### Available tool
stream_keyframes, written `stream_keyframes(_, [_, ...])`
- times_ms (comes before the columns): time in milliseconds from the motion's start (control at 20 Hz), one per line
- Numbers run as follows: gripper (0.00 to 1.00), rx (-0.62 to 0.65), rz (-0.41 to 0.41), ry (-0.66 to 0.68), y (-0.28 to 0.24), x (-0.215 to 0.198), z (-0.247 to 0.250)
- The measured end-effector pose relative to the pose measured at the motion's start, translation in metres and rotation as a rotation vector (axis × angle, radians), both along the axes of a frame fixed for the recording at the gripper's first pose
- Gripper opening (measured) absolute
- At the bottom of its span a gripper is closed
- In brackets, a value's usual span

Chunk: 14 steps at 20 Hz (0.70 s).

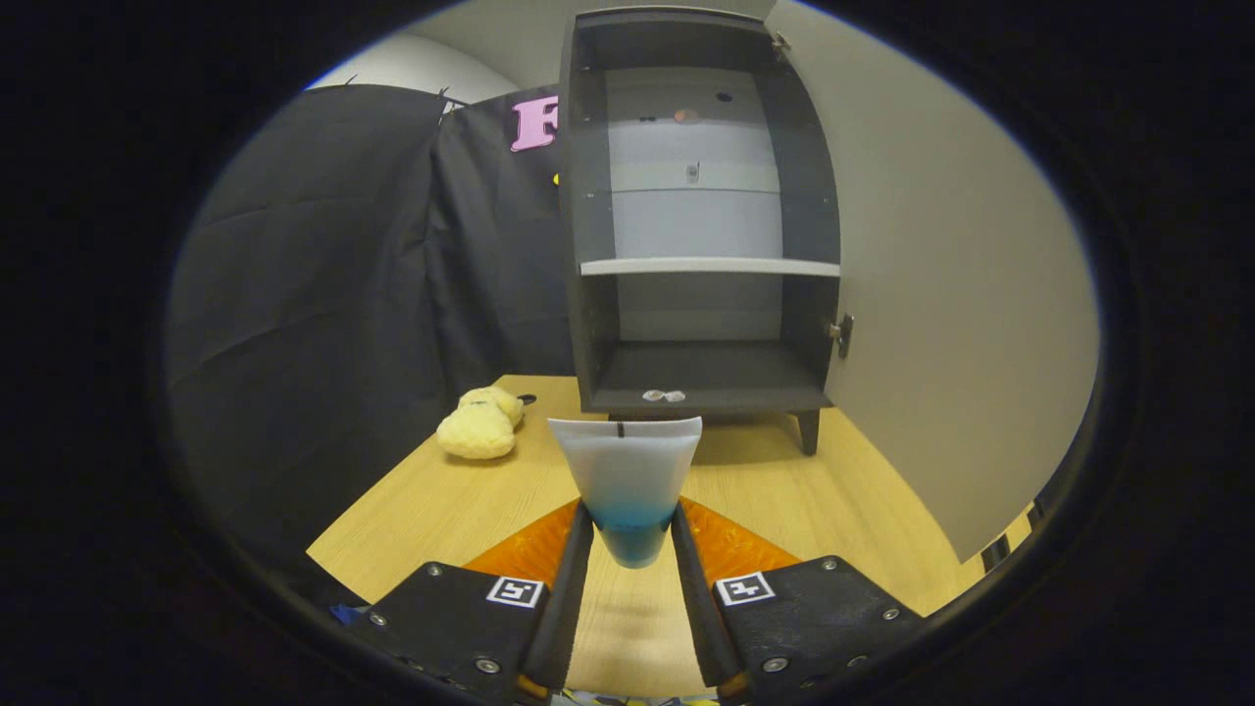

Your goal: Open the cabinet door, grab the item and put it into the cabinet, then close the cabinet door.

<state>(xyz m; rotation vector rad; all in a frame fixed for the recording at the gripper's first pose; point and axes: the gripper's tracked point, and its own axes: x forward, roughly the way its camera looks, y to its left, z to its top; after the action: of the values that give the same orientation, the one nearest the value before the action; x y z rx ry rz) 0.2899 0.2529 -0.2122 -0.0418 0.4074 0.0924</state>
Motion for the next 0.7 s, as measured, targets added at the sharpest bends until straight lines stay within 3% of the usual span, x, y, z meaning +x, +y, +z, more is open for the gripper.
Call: stream_keyframes(700, [0.49, 0.043, 0.0, -0.153, -0.022, 0.098, 0.131])
